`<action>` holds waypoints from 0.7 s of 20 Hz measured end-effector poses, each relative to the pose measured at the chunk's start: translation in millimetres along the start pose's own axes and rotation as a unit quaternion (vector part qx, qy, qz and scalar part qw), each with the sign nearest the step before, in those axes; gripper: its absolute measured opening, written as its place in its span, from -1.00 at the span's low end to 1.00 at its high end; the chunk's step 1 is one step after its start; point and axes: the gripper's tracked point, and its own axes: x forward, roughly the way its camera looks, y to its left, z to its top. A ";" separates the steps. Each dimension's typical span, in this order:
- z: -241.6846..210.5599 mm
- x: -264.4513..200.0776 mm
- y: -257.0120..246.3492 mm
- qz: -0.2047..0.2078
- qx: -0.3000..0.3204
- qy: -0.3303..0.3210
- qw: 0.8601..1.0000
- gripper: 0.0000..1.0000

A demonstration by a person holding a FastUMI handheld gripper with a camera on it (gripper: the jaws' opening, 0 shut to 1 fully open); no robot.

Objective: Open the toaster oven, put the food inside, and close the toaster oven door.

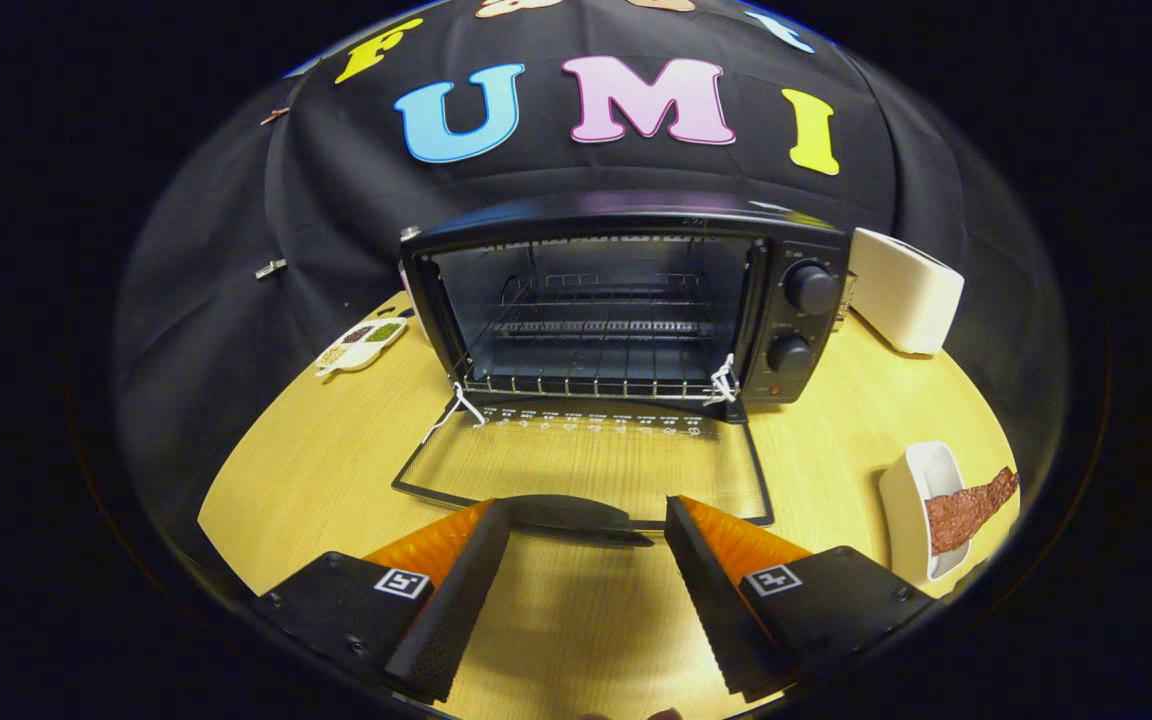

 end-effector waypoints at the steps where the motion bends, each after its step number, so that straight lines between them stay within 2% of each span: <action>1: 5.3 -7.2 -5.1 -0.003 0.001 -0.005 1.000 0.96; 9: 68.1 -69.1 -63.6 -0.037 -0.009 -0.055 0.998 0.96; 14: 103.8 -96.7 -107.8 -0.031 0.007 -0.072 0.997 0.95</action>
